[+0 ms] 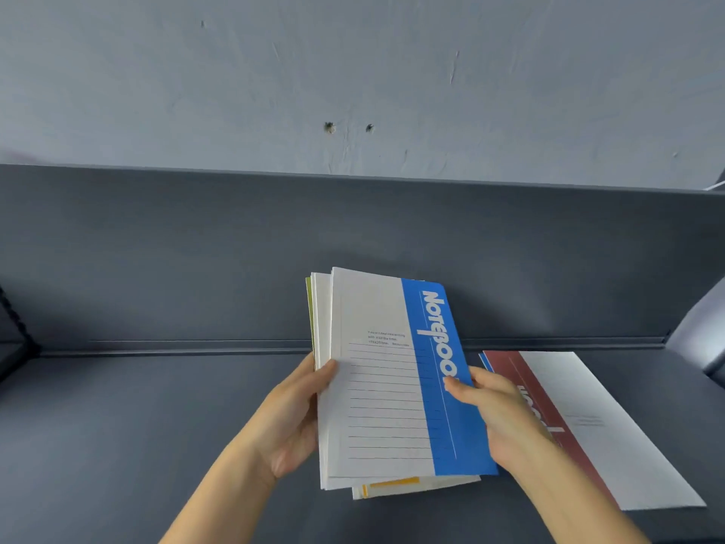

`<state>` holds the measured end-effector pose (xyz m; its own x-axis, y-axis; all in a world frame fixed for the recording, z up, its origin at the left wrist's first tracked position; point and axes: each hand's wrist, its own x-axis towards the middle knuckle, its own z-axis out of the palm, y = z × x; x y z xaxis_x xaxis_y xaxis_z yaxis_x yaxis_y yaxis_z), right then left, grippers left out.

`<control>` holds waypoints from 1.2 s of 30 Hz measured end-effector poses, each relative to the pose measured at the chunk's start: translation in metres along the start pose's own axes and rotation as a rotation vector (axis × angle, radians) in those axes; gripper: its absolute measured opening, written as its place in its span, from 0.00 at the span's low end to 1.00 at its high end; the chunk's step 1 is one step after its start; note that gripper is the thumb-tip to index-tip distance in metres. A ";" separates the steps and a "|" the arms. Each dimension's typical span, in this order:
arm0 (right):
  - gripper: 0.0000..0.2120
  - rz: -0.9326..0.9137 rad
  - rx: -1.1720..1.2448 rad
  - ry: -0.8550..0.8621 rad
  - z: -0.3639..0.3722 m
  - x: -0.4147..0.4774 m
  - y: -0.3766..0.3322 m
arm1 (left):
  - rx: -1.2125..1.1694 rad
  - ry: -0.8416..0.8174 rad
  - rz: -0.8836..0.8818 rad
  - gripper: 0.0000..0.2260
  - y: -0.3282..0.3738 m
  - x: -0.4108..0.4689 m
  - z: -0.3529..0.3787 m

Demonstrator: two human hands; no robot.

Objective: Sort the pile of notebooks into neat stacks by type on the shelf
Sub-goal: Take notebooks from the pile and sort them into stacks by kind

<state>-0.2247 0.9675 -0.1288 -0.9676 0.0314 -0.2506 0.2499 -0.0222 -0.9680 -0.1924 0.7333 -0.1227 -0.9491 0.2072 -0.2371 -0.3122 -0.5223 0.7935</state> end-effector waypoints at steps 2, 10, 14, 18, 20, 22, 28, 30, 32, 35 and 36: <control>0.07 0.030 0.013 0.002 -0.010 0.000 0.003 | 0.034 -0.031 0.034 0.17 -0.007 0.003 0.001; 0.05 -0.035 -0.073 0.120 -0.044 0.004 0.008 | 0.171 0.045 0.141 0.14 -0.018 0.005 0.008; 0.06 -0.032 -0.092 0.200 -0.069 0.007 0.011 | 0.219 0.074 0.161 0.13 -0.020 0.006 0.009; 0.04 -0.034 -0.094 0.282 -0.099 0.004 0.009 | 0.275 0.109 0.182 0.12 -0.023 0.011 0.013; 0.04 -0.018 -0.087 0.331 -0.118 0.001 0.008 | 0.310 0.108 0.193 0.12 -0.023 0.013 0.015; 0.05 -0.011 -0.090 0.385 -0.138 -0.003 0.005 | 0.342 0.120 0.207 0.12 -0.023 0.016 0.016; 0.07 -0.025 -0.148 0.515 -0.189 -0.011 -0.009 | 0.355 0.131 0.216 0.11 -0.024 0.025 0.021; 0.07 -0.006 -0.166 0.525 -0.202 -0.009 -0.011 | 0.357 0.124 0.214 0.11 -0.025 0.028 0.025; 0.06 0.010 -0.184 0.516 -0.212 -0.006 -0.012 | 0.369 0.118 0.211 0.11 -0.028 0.032 0.030; 0.07 0.045 -0.236 0.481 -0.221 0.002 -0.009 | 0.394 0.112 0.206 0.11 -0.034 0.036 0.038; 0.08 0.054 -0.248 0.462 -0.222 0.005 -0.008 | 0.401 0.110 0.206 0.11 -0.036 0.037 0.041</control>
<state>-0.2236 1.1899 -0.1258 -0.8502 0.4757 -0.2256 0.3541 0.1996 -0.9136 -0.2150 0.7940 -0.1373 -0.9951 0.0321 -0.0930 -0.0973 -0.1779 0.9792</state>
